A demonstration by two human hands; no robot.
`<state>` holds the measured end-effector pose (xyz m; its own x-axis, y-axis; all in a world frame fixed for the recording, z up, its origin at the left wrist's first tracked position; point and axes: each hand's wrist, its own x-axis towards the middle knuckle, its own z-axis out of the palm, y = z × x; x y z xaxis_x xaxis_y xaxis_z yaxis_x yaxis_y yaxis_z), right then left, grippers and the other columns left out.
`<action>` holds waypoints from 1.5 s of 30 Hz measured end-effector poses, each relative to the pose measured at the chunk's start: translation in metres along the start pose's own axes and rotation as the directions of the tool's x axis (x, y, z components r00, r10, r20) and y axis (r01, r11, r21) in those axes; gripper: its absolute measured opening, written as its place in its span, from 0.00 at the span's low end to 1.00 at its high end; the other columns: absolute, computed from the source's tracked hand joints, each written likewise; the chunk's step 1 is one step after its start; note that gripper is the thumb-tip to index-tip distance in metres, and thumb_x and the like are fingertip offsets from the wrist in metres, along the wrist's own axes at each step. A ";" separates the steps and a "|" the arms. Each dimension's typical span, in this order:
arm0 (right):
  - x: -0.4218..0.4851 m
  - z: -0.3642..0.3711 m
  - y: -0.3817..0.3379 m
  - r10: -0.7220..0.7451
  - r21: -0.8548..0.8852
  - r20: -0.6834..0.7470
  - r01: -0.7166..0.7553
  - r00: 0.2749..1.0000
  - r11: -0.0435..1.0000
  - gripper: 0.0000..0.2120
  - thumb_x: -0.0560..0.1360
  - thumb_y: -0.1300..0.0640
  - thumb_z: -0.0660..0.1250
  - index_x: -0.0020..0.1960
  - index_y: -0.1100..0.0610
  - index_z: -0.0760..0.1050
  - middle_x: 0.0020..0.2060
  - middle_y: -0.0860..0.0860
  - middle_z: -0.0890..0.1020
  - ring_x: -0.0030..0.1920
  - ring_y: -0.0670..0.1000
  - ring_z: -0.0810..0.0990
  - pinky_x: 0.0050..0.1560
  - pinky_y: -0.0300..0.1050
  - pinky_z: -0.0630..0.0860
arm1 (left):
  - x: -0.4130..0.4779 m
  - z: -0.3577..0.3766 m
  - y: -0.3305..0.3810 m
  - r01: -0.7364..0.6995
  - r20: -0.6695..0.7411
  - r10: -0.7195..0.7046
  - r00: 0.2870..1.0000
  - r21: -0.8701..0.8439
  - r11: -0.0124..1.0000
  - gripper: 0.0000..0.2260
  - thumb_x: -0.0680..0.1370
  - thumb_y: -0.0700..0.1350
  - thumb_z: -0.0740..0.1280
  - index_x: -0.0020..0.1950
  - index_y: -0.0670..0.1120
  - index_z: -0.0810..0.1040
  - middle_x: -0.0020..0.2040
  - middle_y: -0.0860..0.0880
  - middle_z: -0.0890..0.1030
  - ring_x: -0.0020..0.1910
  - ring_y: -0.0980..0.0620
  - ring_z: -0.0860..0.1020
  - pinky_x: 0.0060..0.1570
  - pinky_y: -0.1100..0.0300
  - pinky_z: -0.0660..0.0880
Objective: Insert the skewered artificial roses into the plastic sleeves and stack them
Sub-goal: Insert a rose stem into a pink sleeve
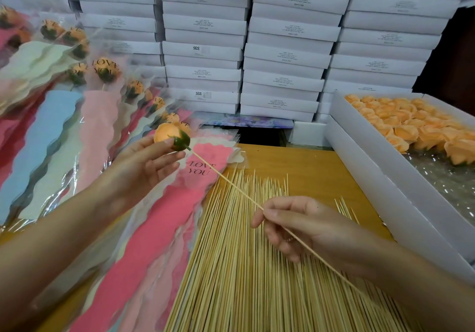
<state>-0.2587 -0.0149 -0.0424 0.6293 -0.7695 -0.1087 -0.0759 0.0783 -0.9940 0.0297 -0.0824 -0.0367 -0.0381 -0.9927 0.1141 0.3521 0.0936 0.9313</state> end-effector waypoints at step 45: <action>0.014 -0.034 0.034 -0.234 0.076 -0.474 0.304 0.849 0.950 0.10 0.74 0.51 0.65 0.46 0.51 0.83 0.29 0.47 0.72 0.27 0.42 0.67 0.27 0.36 0.69 | 0.001 -0.020 -0.027 -0.162 -0.015 0.296 0.955 0.810 0.564 0.06 0.74 0.38 0.73 0.40 0.49 0.83 0.35 0.53 0.80 0.31 0.63 0.74 0.34 0.72 0.70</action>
<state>-0.2791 -0.0446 -0.0771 0.1858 -0.9719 0.1443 0.1776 -0.1112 -0.9778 0.0385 -0.0871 -0.0687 0.0820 -0.9217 0.3791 -0.5527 0.2744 0.7869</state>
